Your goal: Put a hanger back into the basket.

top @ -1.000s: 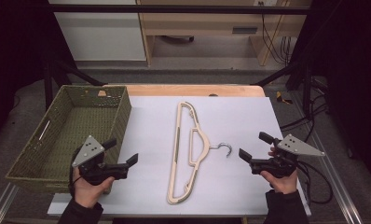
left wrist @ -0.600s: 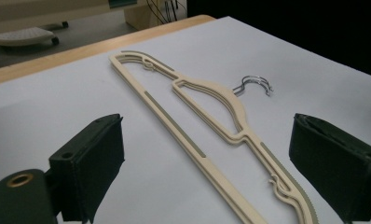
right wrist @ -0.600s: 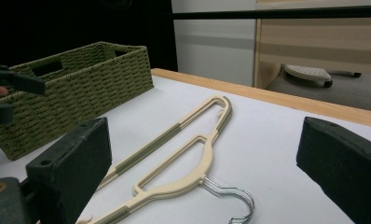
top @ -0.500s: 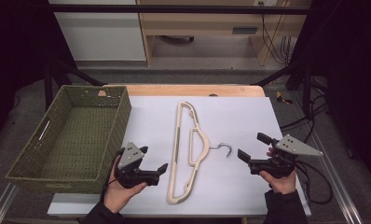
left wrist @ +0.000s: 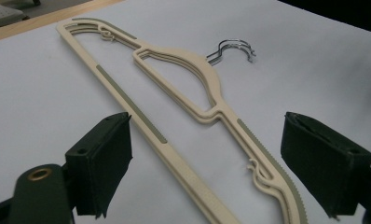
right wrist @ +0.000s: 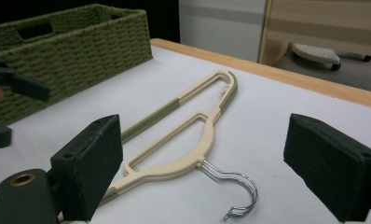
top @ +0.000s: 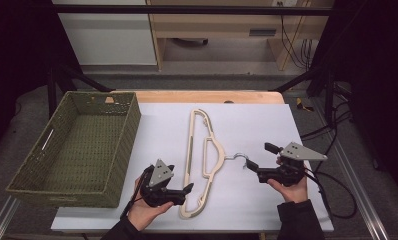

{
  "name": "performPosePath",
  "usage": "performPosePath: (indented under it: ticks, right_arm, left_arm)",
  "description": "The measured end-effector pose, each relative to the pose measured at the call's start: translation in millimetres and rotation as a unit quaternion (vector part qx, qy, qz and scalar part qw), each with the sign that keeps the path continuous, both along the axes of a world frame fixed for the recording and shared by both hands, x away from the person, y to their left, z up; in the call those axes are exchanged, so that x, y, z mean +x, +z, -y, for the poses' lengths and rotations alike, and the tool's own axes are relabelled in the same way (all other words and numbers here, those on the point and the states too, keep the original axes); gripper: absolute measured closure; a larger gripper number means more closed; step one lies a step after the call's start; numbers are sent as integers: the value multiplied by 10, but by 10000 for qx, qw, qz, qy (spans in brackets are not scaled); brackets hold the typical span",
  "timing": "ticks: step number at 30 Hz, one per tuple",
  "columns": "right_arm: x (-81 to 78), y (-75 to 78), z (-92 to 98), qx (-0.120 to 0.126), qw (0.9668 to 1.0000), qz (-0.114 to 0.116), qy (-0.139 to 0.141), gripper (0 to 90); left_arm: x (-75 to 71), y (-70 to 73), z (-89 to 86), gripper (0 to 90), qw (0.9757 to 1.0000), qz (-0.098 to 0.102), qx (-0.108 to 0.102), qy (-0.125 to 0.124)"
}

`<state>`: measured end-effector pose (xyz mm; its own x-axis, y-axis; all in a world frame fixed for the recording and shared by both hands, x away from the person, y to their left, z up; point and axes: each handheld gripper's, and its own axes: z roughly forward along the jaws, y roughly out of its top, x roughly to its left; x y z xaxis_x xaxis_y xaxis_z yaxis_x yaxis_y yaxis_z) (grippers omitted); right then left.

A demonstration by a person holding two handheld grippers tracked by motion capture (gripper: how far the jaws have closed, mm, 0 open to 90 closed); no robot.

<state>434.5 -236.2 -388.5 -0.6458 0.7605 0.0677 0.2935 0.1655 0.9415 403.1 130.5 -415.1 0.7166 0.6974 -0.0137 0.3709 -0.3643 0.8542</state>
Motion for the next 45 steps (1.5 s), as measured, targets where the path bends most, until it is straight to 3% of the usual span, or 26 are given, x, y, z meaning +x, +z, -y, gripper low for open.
performPosePath:
  ticks: [4,6,9,17,21,29,39,41,45]
  right_arm:
    - [176,-85,-80,-190,9997,-87,79,162]
    - [334,-169,-160,-395,9987,-242,230,192]
    - [422,-234,-215,-478,9979,-335,266,219]
    - [789,-552,-416,-862,9915,-863,444,342]
    - [896,-660,-465,-966,9889,-1001,515,425]
    - [1011,-844,-522,-1321,9804,-1294,678,569]
    - [1023,-865,-516,-1443,9761,-1357,893,693]
    - [1008,-859,-509,-1537,9728,-1409,1005,736]
    - [984,-855,-516,-1576,9705,-1498,1043,778]
  left_arm:
    - [0,0,-98,133,9999,88,-83,-47]
    - [5,19,-144,122,9998,132,-137,-60]
    - [17,50,-215,118,9994,190,-274,-89]
    - [41,180,-425,103,9980,386,-487,78]
    - [56,241,-532,101,9970,463,-579,211]
    - [70,276,-608,101,9963,511,-629,300]
    - [75,279,-627,101,9962,524,-619,323]
    - [74,277,-627,102,9962,522,-609,334]
    - [71,277,-626,102,9963,528,-594,332]
